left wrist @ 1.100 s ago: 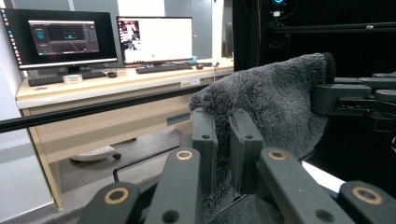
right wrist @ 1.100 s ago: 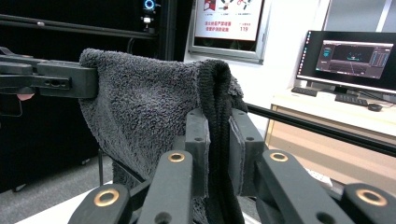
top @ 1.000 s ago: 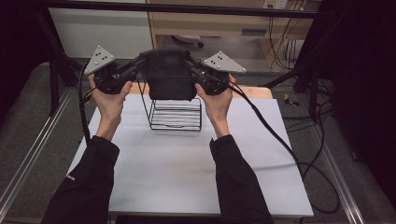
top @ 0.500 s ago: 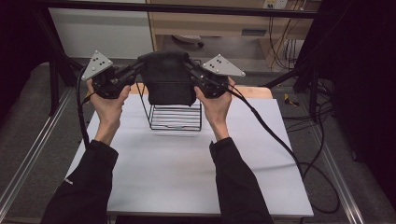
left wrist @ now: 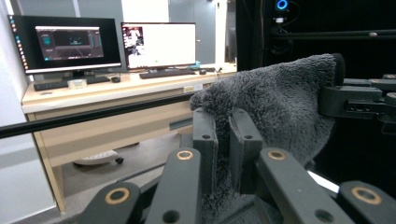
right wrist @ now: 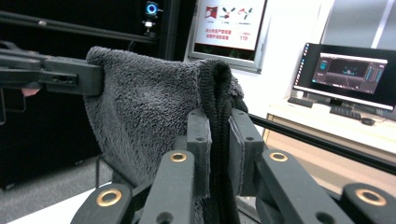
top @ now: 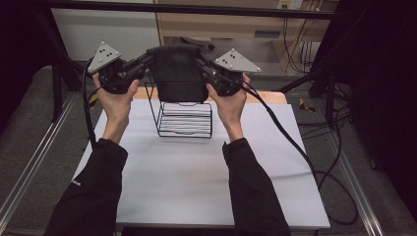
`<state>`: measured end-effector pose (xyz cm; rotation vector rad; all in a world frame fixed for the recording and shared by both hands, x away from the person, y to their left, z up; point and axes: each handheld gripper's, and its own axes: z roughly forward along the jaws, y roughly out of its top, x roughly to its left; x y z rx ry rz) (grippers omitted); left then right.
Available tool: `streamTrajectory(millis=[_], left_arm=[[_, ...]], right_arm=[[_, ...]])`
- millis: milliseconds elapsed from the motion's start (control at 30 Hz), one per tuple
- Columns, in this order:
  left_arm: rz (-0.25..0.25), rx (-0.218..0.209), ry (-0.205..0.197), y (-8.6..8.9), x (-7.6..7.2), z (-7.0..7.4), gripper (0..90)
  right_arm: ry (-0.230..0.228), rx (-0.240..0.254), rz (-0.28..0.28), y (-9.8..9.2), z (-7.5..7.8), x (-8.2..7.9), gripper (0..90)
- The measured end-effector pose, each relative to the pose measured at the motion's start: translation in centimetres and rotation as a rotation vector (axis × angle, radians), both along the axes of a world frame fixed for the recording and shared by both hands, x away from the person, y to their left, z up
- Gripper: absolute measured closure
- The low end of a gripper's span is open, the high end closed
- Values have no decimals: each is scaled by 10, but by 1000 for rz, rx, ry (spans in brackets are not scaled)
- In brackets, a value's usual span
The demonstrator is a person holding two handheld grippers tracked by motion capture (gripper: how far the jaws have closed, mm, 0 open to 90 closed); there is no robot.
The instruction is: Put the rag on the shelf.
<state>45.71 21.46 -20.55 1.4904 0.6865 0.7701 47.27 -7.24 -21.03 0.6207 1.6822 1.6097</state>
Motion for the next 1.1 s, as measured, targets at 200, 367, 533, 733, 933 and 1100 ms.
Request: streamTrajectory(millis=[200, 367, 533, 733, 933, 1100], left_arm=[[-11, 19, -7, 1, -16, -20, 823], [-12, 20, -13, 2, -23, -30, 824], [-19, 27, -3, 3, -28, -40, 823], [-12, 59, 30, 1, -26, -50, 820], [-17, 80, 68, -1, -23, -59, 814], [-27, 81, 111, 0, -22, -64, 805]], right_arm=[[-19, -18, 20, -2, -16, -15, 806], [-17, -18, 25, -2, -23, -19, 806], [-21, -21, 34, -2, -30, -24, 805], [24, -37, 44, -4, -39, -25, 801], [101, -38, 55, -8, -47, -21, 790], [144, -28, 61, -9, -53, -21, 764]])
